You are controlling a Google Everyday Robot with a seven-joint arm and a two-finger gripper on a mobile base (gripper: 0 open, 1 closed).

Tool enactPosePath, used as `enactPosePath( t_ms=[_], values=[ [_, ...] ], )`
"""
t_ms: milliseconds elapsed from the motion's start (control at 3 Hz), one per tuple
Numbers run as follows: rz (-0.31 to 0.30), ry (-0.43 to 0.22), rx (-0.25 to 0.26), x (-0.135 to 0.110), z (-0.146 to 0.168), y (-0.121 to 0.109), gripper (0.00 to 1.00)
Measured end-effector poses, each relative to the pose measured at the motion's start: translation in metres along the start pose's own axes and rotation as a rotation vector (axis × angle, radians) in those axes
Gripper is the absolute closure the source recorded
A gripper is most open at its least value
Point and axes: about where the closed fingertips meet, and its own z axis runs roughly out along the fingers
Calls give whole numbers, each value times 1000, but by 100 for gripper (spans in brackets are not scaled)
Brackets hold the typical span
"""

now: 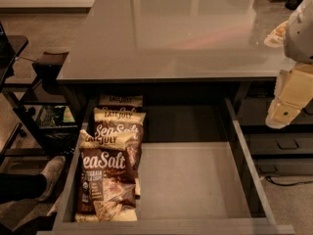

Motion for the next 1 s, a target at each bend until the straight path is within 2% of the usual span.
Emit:
enactPosePath(
  t_ms=[333,667,1000],
  values=[
    [0,0,0,0,0,0,0],
    [3,-31,-15,-1,10,6,0],
    [36,-127,-98,-8,55,34,0]
  ],
)
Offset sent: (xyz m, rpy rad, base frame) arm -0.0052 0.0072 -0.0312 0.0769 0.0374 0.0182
